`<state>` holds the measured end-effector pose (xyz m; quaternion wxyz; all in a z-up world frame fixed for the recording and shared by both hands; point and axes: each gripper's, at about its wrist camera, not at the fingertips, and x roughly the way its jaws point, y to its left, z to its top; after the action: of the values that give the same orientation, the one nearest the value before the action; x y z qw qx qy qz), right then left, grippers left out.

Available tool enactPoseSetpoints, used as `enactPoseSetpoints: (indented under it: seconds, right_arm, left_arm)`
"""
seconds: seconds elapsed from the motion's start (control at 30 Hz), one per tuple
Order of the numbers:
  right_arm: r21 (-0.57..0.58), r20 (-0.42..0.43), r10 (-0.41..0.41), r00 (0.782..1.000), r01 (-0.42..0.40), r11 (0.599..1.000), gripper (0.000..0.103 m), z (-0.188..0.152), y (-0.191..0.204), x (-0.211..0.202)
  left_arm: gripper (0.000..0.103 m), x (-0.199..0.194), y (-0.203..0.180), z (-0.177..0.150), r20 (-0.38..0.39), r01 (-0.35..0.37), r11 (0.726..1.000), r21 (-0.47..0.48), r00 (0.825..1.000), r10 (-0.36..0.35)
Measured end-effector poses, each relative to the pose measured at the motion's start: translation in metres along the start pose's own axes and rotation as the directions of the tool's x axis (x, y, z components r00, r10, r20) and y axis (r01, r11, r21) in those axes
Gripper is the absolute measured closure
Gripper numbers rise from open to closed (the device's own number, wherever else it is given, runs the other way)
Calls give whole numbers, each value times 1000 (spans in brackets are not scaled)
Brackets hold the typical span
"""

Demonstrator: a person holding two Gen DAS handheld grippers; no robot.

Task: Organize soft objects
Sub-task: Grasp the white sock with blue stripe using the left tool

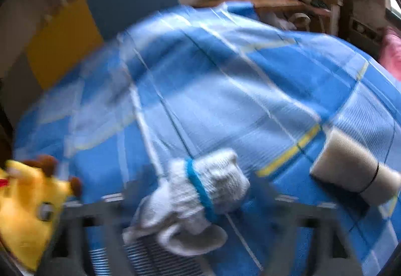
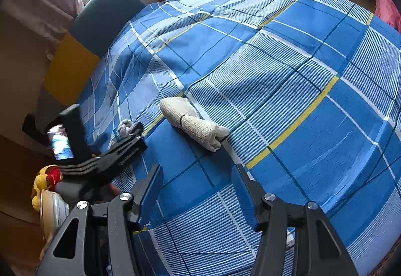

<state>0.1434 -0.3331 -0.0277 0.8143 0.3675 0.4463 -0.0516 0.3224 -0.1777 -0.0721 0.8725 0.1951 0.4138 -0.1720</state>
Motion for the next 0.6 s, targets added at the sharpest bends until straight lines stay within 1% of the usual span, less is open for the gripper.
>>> enactPoseSetpoints:
  seconds: [0.03,0.07,0.13,0.2,0.33,0.43,0.5,0.53,0.6]
  right_arm:
    - [-3,0,1,1000,-1,1000,45,0,1,0]
    - [-7,2,-3,1000,3,1000,45,-1,1,0]
    - [-16,8,-6,1000,6,1000,45,-1,2,0]
    - [-23,14,-10,1000,10,1000,45,-1,3,0]
    - [-23,16,-15,1000,15,1000,45,0,2,-1]
    - [-10,16,-29,999,29,1000,45,0,-2,-1]
    - [-4,13,-40,999,41,999,45,1,-3,1]
    - [-2,13,-44,999,44,999,45,1,-4,1]
    - [-4,11,-51,999,52,999,45,1,-4,2]
  left_arm:
    - [50,-2,5,-4,29,28,999,-36,999,-27]
    - [56,-4,9,-6,29,45,997,-59,999,-44]
    - [59,-13,16,-11,29,79,991,-108,997,-76]
    - [59,-32,22,-19,57,95,983,-155,995,-87]
    - [59,-81,20,-43,87,112,978,-177,991,-98]
    - [59,-115,8,-69,81,89,984,-152,994,-78]
    - [59,-137,1,-92,70,68,986,-149,996,-58]
    - [59,-149,-3,-108,60,60,987,-149,997,-52]
    - [59,-163,-6,-132,50,75,983,-165,996,-67]
